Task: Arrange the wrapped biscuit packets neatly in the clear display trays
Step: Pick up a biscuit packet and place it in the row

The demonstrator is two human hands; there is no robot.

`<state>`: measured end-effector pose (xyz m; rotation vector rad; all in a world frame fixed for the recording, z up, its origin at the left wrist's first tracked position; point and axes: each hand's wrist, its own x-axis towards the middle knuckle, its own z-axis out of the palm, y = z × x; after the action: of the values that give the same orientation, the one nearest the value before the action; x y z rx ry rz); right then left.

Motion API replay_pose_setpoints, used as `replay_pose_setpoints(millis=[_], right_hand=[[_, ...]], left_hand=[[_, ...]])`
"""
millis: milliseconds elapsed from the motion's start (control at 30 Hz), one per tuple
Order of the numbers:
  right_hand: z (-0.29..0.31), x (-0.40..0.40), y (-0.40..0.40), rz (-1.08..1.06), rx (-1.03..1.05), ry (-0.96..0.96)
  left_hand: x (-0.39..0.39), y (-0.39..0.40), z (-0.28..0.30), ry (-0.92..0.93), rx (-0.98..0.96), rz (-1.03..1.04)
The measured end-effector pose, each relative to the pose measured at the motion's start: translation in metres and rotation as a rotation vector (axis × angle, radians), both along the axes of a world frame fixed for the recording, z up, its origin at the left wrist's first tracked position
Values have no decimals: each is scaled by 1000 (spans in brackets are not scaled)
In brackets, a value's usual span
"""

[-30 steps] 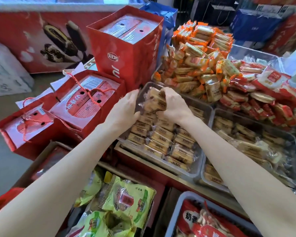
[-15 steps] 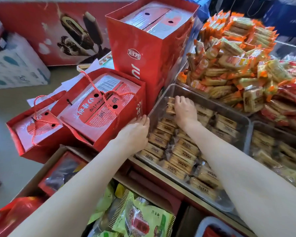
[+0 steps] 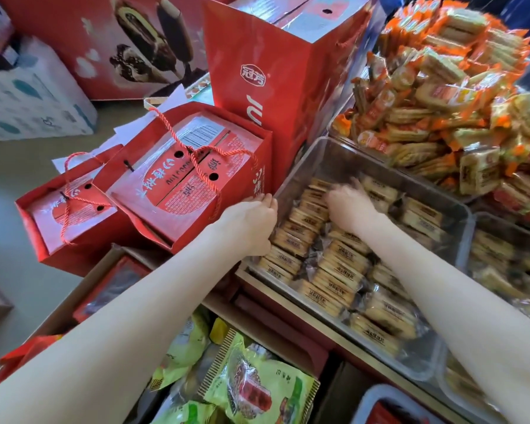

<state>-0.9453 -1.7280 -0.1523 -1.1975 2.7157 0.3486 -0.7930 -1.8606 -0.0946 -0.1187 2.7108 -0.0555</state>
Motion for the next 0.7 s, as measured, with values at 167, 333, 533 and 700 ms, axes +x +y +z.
replay_pose_setpoints(millis=[167, 333, 533, 700], right_hand=[[13, 21, -2, -42, 65, -95], [17, 76, 2, 138, 132, -279], [28, 97, 12, 59, 97, -237], [71, 107, 78, -86, -166, -216]], left_hand=[[0, 3, 2, -27, -21, 6], [3, 5, 2, -60, -7, 24], [9, 13, 12, -47, 44, 97], [25, 39, 15, 95, 95, 99]])
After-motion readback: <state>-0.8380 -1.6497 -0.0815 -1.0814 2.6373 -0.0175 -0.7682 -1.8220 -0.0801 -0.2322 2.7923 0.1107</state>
